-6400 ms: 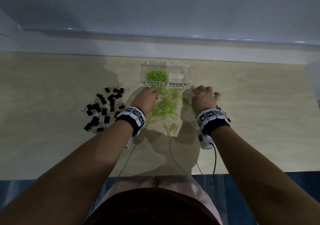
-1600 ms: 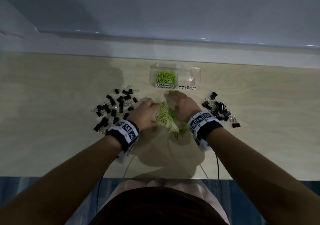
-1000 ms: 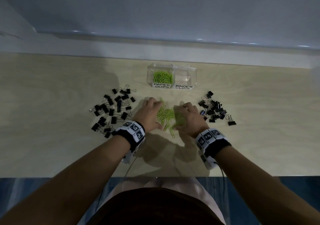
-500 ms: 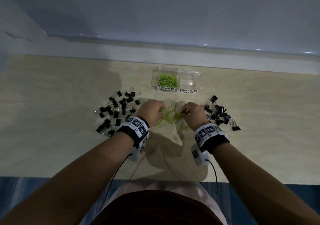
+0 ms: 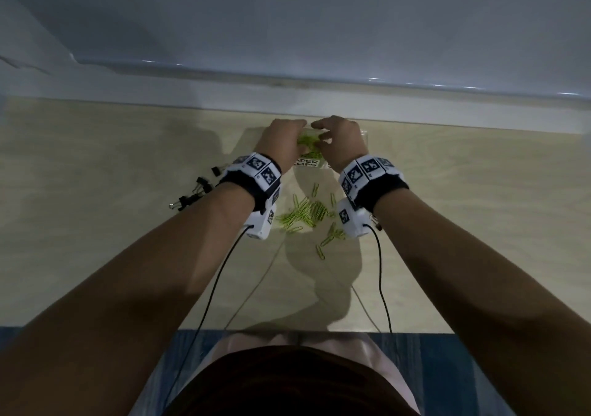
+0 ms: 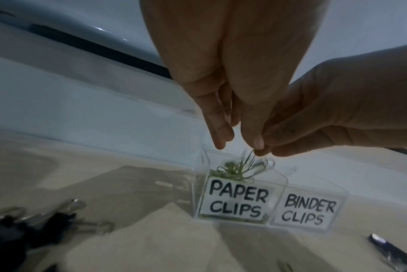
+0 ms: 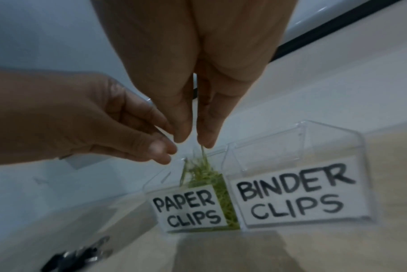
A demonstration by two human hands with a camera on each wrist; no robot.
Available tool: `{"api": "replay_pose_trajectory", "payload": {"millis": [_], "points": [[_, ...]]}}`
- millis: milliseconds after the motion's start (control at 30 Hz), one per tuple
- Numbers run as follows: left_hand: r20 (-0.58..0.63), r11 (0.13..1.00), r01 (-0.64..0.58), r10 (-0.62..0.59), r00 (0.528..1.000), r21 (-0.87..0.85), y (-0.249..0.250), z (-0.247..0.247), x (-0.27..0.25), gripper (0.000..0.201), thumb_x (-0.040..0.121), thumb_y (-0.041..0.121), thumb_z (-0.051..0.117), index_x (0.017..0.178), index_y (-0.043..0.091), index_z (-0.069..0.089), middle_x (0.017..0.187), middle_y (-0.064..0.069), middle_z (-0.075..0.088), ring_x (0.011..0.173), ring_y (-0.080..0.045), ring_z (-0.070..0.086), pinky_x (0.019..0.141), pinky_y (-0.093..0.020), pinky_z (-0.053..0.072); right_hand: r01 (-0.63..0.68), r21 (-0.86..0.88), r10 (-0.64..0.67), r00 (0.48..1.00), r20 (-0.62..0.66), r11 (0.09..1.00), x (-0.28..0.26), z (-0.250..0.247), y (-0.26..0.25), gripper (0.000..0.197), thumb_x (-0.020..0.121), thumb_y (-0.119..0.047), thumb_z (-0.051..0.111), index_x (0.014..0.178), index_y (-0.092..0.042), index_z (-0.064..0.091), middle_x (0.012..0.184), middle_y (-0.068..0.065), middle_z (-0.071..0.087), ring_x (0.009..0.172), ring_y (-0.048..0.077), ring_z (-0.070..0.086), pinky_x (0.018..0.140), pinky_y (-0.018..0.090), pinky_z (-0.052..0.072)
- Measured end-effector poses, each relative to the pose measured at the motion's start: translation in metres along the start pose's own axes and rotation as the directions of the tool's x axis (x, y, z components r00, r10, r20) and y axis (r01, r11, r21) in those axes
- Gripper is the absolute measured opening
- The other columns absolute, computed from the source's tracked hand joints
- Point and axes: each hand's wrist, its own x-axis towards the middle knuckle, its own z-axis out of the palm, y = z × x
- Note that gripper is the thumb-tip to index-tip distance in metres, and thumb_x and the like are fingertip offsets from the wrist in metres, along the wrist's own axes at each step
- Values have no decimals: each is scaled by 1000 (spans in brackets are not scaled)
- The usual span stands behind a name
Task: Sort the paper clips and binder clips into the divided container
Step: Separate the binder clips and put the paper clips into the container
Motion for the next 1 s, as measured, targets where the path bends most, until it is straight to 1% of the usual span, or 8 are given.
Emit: {"api": "replay_pose_trajectory", "payload": {"millis": [100, 167, 233, 333, 433, 600, 767, 1000], "points": [[21, 999, -40, 40, 999, 31, -16, 7, -30, 45, 85, 14, 65, 128, 13, 54, 121, -13, 62, 109, -28, 59, 96, -40, 47, 136, -56, -135, 991, 22, 989, -25, 0, 15, 34, 80, 4, 58, 109, -12, 66, 110, 9, 67, 96, 21, 64, 87, 33, 54], [68, 996, -7, 1, 998, 92, -33, 23, -58, 41, 84, 18, 65, 124, 14, 55, 120, -8, 59, 107, -24, 57, 94, -36, 46, 156, -87, -142, 979, 144, 984, -47, 2, 27, 33, 81, 2, 59, 107, -18, 65, 113, 3, 65, 102, 18, 61, 92, 30, 50], [143, 990, 80, -96, 985, 112, -48, 43, -82, 51, 80, 23, 69, 127, 14, 51, 123, -7, 51, 109, -23, 53, 95, -34, 45, 174, -197, -94, 928, 360, 965, -65, 9, 39, 40, 79, -1, 60, 110, -26, 62, 127, -4, 55, 118, 18, 50, 102, 29, 41], [209, 974, 194, -215, 954, 117, -59, 67, -96, 81, 67, 38, 79, 134, 12, 40, 130, -12, 38, 118, -30, 43, 101, -43, 42, 291, -336, -62, 829, 555, 896, -80, 21, 52, 71, 73, -6, 63, 134, -34, 42, 148, -10, 30, 133, 21, 26, 105, 42, 36], [199, 985, 161, -171, 965, 65, -51, 80, -95, 84, 63, 40, 81, 132, 11, 41, 129, -13, 37, 118, -30, 41, 102, -44, 40, 317, -376, -67, 834, 548, 871, -89, 29, 55, 72, 74, -17, 66, 136, -36, 36, 149, -10, 26, 132, 22, 23, 100, 47, 37], [214, 999, 48, -50, 976, 13, -35, 91, -85, 47, 71, 21, 78, 111, 11, 56, 115, -8, 51, 105, -26, 53, 92, -39, 46, 317, -311, -137, 863, 486, 896, -98, 30, 50, 50, 77, -6, 64, 125, -17, 54, 127, 7, 47, 111, 30, 46, 94, 36, 40], [242, 999, 22, -28, 970, 29, -32, 90, -80, 27, 78, 15, 71, 104, 10, 63, 103, -9, 63, 95, -25, 60, 84, -36, 50, 201, -225, -98, 912, 398, 953, -108, 29, 56, 15, 79, -5, 58, 93, -7, 62, 95, 12, 58, 83, 34, 58, 71, 38, 50], [179, 998, 49, -40, 983, -49, -34, 79, -78, 13, 81, 16, 69, 92, 10, 68, 92, -6, 70, 84, -21, 65, 79, -35, 54, -104, -27, 107, 978, 177, 994, -114, 29, 75, 8, 74, -1, 64, 80, -7, 65, 82, 10, 64, 76, 26, 60, 72, 38, 53]]}}
